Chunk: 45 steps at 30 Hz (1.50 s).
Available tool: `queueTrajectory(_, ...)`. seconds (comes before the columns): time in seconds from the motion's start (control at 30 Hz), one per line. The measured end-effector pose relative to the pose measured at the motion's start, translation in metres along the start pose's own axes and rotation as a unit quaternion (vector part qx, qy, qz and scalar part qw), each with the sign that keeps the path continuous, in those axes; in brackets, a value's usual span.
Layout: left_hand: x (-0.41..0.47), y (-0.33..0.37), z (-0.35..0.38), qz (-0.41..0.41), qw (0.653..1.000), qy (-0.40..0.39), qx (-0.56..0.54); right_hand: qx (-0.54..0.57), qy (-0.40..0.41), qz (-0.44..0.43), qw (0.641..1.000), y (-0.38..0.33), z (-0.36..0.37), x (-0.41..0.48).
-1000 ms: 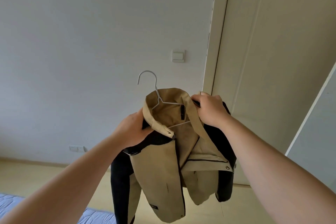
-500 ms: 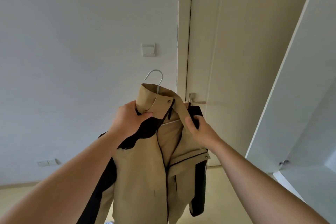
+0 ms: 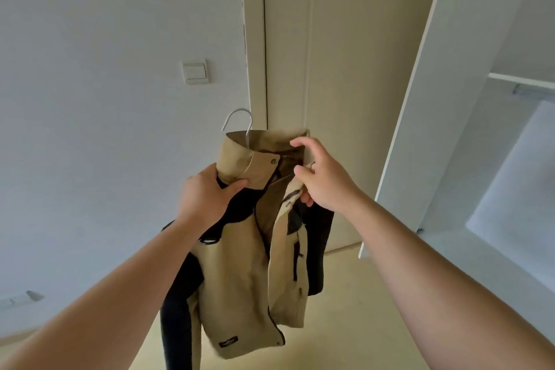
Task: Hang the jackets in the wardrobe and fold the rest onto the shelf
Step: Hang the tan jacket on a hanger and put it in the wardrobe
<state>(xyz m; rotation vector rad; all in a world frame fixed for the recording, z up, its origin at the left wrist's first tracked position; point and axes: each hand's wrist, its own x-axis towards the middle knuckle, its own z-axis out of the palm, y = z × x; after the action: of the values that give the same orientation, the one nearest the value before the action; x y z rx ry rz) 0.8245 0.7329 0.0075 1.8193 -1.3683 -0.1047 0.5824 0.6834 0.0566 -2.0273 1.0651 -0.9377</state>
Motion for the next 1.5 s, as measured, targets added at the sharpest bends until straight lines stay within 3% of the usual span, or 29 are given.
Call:
queueTrajectory(0.1, 0.011, 0.008, 0.014, -0.011, 0.999, -0.008, -0.04, 0.049, -0.003, -0.027, 0.998, 0.0, -0.022, 0.002)
queueTrajectory(0.23, 0.033, 0.025, 0.033, -0.008, 0.997, -0.031, -0.065, 0.162, -0.09, 0.031, 0.982, 0.025, -0.05, 0.008)
queueTrajectory(0.33, 0.051, 0.043, 0.051, 0.014, 0.997, -0.046, -0.064, 0.036, -0.127, 0.015, 0.991, 0.04, -0.067, 0.017)
queueTrajectory(0.4, 0.064, 0.056, 0.067, 0.028, 0.996, -0.057, -0.069, -0.106, -0.074, -0.001, 0.992, 0.053, -0.075, 0.027)
queueTrajectory(0.5, 0.082, 0.07, 0.09, 0.036, 0.993, -0.069, -0.083, -0.295, 0.052, -0.07, 0.952, 0.07, -0.084, 0.04)
queueTrajectory(0.67, 0.109, 0.087, 0.135, 0.036, 0.991, -0.085, -0.1, -0.45, 0.121, -0.255, 0.847, 0.112, -0.118, 0.06)
queueTrajectory(0.8, 0.131, 0.1, 0.17, 0.05, 0.986, -0.109, -0.117, -0.447, 0.103, -0.266, 0.848, 0.136, -0.139, 0.075)
queueTrajectory(0.93, 0.168, 0.108, 0.205, 0.072, 0.976, -0.131, -0.156, -0.406, 0.122, -0.212, 0.881, 0.149, -0.154, 0.096)
queueTrajectory(1.27, 0.291, 0.135, 0.296, 0.171, 0.936, -0.235, -0.199, -0.378, 0.175, -0.01, 0.909, 0.178, -0.166, 0.174)
queueTrajectory(1.5, 0.324, 0.15, 0.341, 0.223, 0.897, -0.305, -0.231, -0.402, 0.246, 0.083, 0.878, 0.197, -0.17, 0.188)
